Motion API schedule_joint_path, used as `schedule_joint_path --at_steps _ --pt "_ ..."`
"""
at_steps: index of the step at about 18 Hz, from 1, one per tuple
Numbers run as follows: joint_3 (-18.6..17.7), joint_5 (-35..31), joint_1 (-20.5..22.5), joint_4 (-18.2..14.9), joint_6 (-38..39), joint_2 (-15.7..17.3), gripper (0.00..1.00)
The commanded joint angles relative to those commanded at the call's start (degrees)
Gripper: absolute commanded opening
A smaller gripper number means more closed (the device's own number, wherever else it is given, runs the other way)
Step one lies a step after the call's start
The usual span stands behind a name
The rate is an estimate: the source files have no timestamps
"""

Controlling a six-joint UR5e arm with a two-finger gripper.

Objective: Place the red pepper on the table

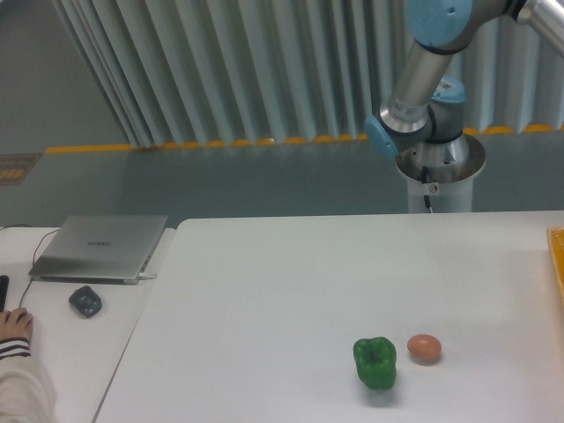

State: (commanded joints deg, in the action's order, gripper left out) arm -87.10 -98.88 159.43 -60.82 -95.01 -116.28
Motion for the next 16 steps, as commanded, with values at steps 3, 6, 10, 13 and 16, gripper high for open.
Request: schedule_joint_path --at_steps 3,6,10,13,16 --pt "0.61 0.17 -0.44 -1.75 0.00 0.70 0.43" --pt "1.32 0.18 -1.23 -3.60 0.00 1.76 0.43" --pt "3.51 5.78 -1.50 -9.30 -0.09 3.43 0.43" --pt "5.10 11.59 -1.76 -13.96 -0.09 5.01 0.43" --pt "5.10 12.39 -3.60 -15.99 0.00 6.07 0.43"
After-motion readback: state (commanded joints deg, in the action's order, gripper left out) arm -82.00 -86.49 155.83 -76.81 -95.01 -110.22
